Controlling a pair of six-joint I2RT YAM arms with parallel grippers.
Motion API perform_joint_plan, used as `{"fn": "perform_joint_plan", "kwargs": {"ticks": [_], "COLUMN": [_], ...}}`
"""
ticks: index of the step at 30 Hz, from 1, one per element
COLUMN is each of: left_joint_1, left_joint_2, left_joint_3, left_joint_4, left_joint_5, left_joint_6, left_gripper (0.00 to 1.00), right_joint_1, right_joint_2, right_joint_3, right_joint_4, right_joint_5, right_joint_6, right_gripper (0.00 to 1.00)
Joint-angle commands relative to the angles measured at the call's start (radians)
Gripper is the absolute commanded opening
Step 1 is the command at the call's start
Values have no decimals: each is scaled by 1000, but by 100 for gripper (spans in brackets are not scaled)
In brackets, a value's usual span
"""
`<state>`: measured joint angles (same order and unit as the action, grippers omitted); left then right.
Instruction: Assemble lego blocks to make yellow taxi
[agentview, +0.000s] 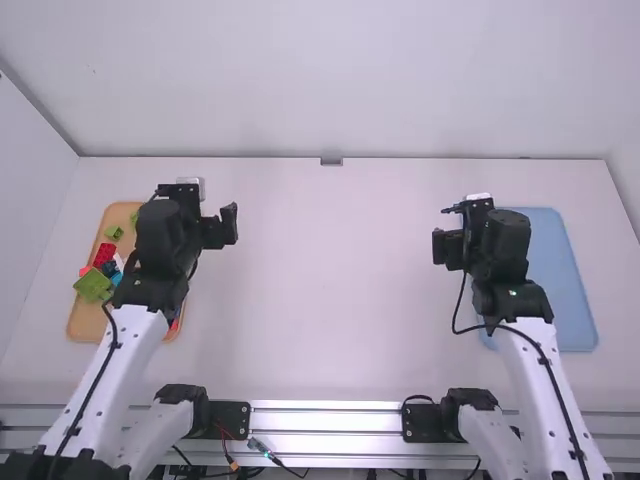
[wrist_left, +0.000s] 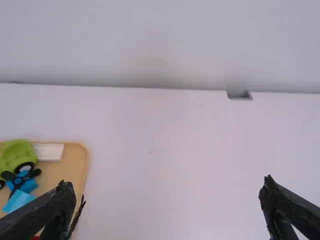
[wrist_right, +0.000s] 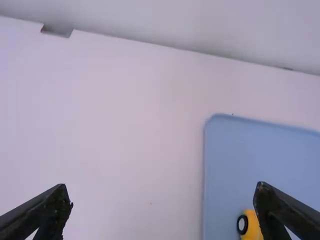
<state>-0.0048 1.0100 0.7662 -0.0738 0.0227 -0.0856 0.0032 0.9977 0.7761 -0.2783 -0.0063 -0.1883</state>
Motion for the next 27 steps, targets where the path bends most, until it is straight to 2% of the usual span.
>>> {"fn": "perform_joint_plan", "kwargs": {"ticks": [1, 10, 16, 27], "left_joint_1": [5, 5, 5, 5], "left_joint_2": [-43, -183, -304, -538], "left_joint_3": [-45, -184, -306, -539], "left_joint_4": [18, 74, 74, 74], "left_joint_5": [-23, -23, -23, -23], "left_joint_6": [25, 86, 86, 86], "left_gripper": [92, 78, 66, 42], "right_joint_1": [-3, -3, -3, -3], "right_joint_2": [-43, -186, -311, -545], "right_joint_3": [-41, -184, -309, -543], "right_joint_4": [19, 162, 278, 278], "right_joint_5": [6, 6, 6, 6], "right_joint_6": [53, 188, 188, 188], "right_gripper": [92, 77, 65, 42]}}
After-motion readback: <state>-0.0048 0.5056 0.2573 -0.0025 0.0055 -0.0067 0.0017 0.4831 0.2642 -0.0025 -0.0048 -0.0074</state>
